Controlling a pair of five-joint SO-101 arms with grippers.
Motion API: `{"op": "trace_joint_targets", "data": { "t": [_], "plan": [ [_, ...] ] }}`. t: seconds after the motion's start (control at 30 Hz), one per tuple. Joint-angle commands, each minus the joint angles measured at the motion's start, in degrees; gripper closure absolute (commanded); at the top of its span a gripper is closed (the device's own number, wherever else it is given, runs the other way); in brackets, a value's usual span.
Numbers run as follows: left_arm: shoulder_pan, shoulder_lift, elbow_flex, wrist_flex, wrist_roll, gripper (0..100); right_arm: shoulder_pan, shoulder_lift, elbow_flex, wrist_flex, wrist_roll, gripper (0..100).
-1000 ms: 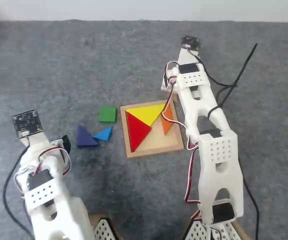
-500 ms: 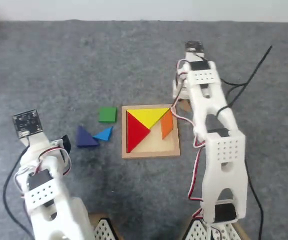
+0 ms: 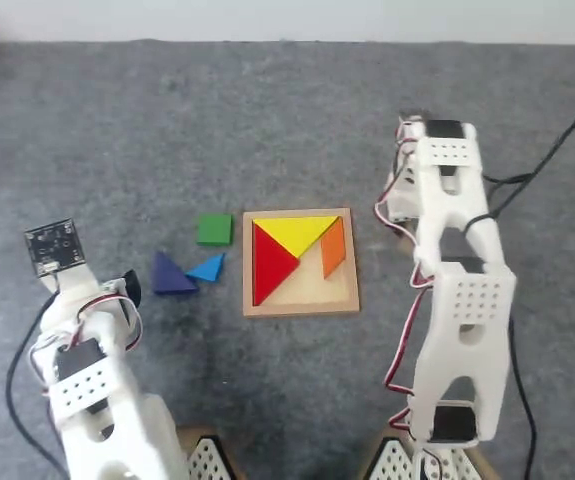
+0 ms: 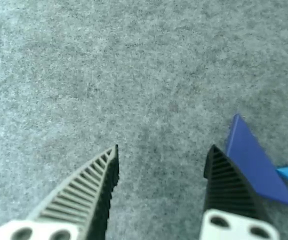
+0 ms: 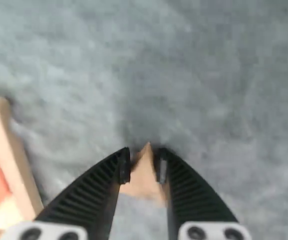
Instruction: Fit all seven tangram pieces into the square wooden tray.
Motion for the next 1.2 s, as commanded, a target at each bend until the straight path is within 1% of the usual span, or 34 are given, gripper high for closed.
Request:
{"op": "trace_joint_targets", "data": {
  "t": [0.0, 0.13, 0.23, 0.3, 0.37, 0.47, 0.67, 0.8, 1.0, 1.07, 1.17],
  "plan": [
    [0.4, -0.4, -0.2, -1.3, -0.6, 73, 1.5, -11.6, 6.7, 0.1, 0.7, 86.1],
    [0.5, -0.4, -0.2, -1.3, -0.6, 73, -1.5, -26.2, 25.1, -7.3, 0.7, 86.1],
    [0.5, -0.4, -0.2, -1.3, -0.6, 73, -4.2, -36.6, 43.3, -20.2, 0.1, 86.2],
    [0.5, -0.4, -0.2, -1.3, -0.6, 73, -4.7, -41.6, 54.0, -30.0, -2.1, 86.1],
    [0.5, -0.3, -0.2, -1.3, -0.6, 73, -3.9, -46.2, 59.8, -35.6, -1.8, 85.9],
    [0.5, -0.4, -0.2, -1.3, -0.6, 73, -3.7, -49.1, 62.1, -38.4, 2.5, 85.8],
    [0.5, -0.4, -0.2, -1.3, -0.6, 73, -3.8, -44.8, 61.2, -39.3, 9.8, 85.7],
    [0.5, -0.4, -0.2, -1.3, -0.6, 73, -3.8, -42.2, 59.7, -39.1, 11.1, 85.1],
    [0.5, -0.4, -0.2, -1.3, -0.6, 73, -3.9, -40.6, 59.3, -39.2, 12.0, 72.4],
    [0.5, -0.4, -0.2, -1.3, -0.6, 73, -3.9, -40.9, 59.3, -39.3, 12.0, 70.4],
    [0.5, -0.4, -0.2, -1.3, -0.6, 73, -3.9, -41.1, 59.2, -39.3, 12.0, 70.2]
  ]
}}
